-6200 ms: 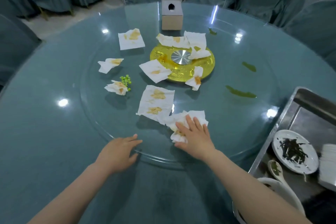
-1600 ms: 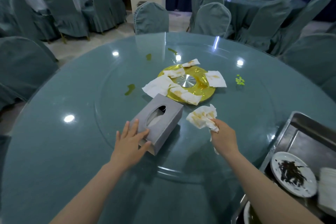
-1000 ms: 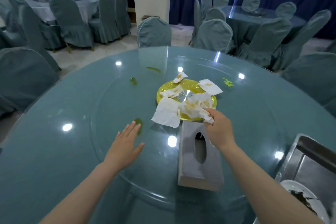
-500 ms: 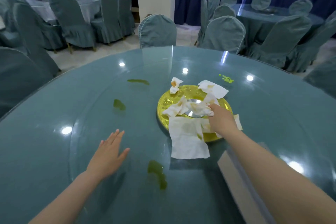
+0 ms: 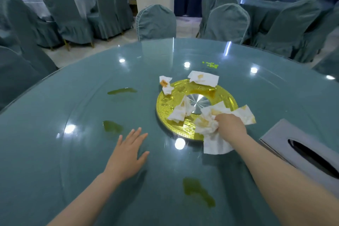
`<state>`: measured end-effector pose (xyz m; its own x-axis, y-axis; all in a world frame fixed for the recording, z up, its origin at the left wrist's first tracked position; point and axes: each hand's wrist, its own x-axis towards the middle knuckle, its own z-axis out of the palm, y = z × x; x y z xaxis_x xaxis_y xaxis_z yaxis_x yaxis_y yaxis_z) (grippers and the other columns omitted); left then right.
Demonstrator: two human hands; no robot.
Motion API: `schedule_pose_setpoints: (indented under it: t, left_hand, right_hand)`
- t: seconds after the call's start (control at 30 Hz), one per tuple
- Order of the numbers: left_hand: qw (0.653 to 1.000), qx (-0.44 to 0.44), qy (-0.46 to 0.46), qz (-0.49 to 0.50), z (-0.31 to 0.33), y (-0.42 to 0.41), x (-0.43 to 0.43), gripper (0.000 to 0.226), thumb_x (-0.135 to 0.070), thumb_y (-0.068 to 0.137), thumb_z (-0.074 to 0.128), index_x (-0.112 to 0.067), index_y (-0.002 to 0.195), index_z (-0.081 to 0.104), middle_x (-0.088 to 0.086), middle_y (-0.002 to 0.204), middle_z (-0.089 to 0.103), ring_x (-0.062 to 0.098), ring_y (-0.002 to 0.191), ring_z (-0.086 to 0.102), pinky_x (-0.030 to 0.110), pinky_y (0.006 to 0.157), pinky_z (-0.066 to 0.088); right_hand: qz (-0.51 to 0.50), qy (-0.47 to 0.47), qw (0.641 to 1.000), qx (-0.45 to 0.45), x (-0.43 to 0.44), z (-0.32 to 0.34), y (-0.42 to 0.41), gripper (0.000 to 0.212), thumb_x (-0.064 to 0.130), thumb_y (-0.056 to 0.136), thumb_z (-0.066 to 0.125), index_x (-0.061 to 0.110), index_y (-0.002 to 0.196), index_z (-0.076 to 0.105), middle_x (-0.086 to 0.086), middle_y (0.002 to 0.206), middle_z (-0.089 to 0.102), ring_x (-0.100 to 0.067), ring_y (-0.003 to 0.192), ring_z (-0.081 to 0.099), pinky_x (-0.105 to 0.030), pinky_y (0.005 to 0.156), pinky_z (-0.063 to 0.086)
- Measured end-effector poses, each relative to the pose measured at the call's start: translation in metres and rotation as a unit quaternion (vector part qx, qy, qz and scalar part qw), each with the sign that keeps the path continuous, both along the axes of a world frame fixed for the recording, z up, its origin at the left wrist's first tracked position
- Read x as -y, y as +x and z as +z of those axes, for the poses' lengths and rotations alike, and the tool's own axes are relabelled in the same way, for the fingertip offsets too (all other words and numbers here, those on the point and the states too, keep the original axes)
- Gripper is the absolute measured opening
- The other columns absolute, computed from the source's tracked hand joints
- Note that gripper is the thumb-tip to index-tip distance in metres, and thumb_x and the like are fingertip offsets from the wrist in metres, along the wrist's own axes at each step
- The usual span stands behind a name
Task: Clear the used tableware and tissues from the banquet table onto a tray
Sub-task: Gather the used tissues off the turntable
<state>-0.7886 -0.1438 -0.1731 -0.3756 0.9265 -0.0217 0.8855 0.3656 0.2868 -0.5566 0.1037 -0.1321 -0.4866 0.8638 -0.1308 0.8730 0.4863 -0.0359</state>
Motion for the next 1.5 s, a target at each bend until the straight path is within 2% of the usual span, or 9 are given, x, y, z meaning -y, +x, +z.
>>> schedule_pose_setpoints:
  t: [0.2,0.5,0.6,0.7,0.8,0.87,0.97,1.1,1.5]
  left_hand:
    - [0.998,0.016,0.008,-0.068,0.009,0.035,-0.067,0.058,-0.030,0.099,0.038,-0.030,0.152,0.014,0.002,0.162,0.001,0.019,0.148,0.005,0.036,0.118,0.001]
    - [0.990,-0.033,-0.031,-0.135,0.016,0.061,-0.151,0.054,-0.041,0.098,0.037,-0.036,0.150,0.021,0.004,0.162,-0.003,0.026,0.148,0.003,0.046,0.118,0.006]
    - [0.990,-0.047,-0.049,-0.128,0.015,0.066,-0.162,0.050,-0.036,0.098,0.039,-0.033,0.147,0.031,0.005,0.158,0.020,0.026,0.143,0.022,0.041,0.116,0.022]
    - [0.994,-0.045,-0.010,-0.103,0.014,0.065,-0.160,0.038,-0.020,0.096,0.041,-0.025,0.132,0.052,0.001,0.133,0.051,0.024,0.119,0.047,0.035,0.095,0.042]
    - [0.997,-0.037,0.014,-0.072,0.016,0.056,-0.153,0.030,-0.006,0.092,0.042,-0.019,0.110,0.062,0.001,0.112,0.058,0.024,0.103,0.055,0.034,0.081,0.044]
    - [0.998,-0.011,0.045,-0.047,0.019,0.045,-0.145,0.027,-0.006,0.091,0.044,-0.021,0.109,0.058,-0.002,0.109,0.059,0.024,0.101,0.056,0.034,0.076,0.044]
    - [0.993,-0.004,0.116,-0.021,0.028,0.025,-0.128,0.035,-0.008,0.090,0.051,-0.020,0.122,0.057,0.000,0.112,0.061,0.027,0.103,0.056,0.036,0.079,0.044]
    - [0.985,-0.023,0.170,0.008,0.042,-0.002,-0.115,0.025,-0.004,0.088,0.055,-0.014,0.108,0.069,0.009,0.099,0.060,0.032,0.094,0.054,0.041,0.075,0.046]
    - [0.980,-0.026,0.199,0.003,0.044,-0.017,-0.129,0.031,0.006,0.083,0.057,-0.009,0.105,0.072,0.014,0.098,0.060,0.035,0.096,0.053,0.043,0.072,0.048]
  right_hand:
    - [0.016,-0.009,1.000,-0.021,0.010,-0.002,0.020,0.035,0.003,0.080,0.046,0.023,0.098,0.068,-0.004,0.097,0.067,-0.028,0.091,0.060,-0.027,0.068,0.039]
    - [0.002,-0.001,0.999,-0.048,0.003,-0.015,0.032,0.040,0.002,0.085,0.048,0.025,0.117,0.055,-0.001,0.111,0.057,-0.026,0.101,0.058,-0.031,0.072,0.045]
    - [0.011,0.002,0.999,-0.045,0.004,-0.020,0.036,0.043,0.006,0.085,0.052,0.025,0.123,0.047,0.001,0.116,0.049,-0.023,0.108,0.049,-0.031,0.068,0.042]
    - [0.015,-0.019,0.997,-0.069,-0.001,-0.015,0.037,0.053,0.003,0.085,0.048,0.028,0.132,0.043,0.001,0.121,0.049,-0.023,0.111,0.046,-0.035,0.075,0.046]
    - [-0.017,-0.021,0.984,-0.177,0.005,-0.006,0.026,0.058,0.002,0.086,0.046,0.033,0.134,0.043,0.003,0.123,0.052,-0.023,0.112,0.048,-0.037,0.077,0.048]
    - [-0.015,-0.026,0.974,-0.226,0.020,-0.005,0.010,0.062,0.006,0.085,0.049,0.038,0.137,0.039,0.006,0.122,0.053,-0.021,0.112,0.049,-0.036,0.076,0.048]
    - [0.006,-0.048,0.985,-0.167,0.038,-0.014,-0.012,0.068,0.011,0.084,0.049,0.041,0.143,0.030,0.003,0.123,0.046,-0.022,0.113,0.044,-0.033,0.077,0.046]
    - [0.026,-0.049,0.996,-0.064,0.042,-0.033,-0.015,0.069,0.025,0.087,0.049,0.042,0.148,0.020,0.001,0.157,0.018,-0.026,0.141,0.020,-0.041,0.107,0.030]
    - [0.014,-0.054,0.995,-0.080,0.015,-0.037,0.007,0.067,0.013,0.092,0.043,0.045,0.147,0.024,0.016,0.159,0.011,-0.012,0.147,0.010,-0.041,0.112,0.020]
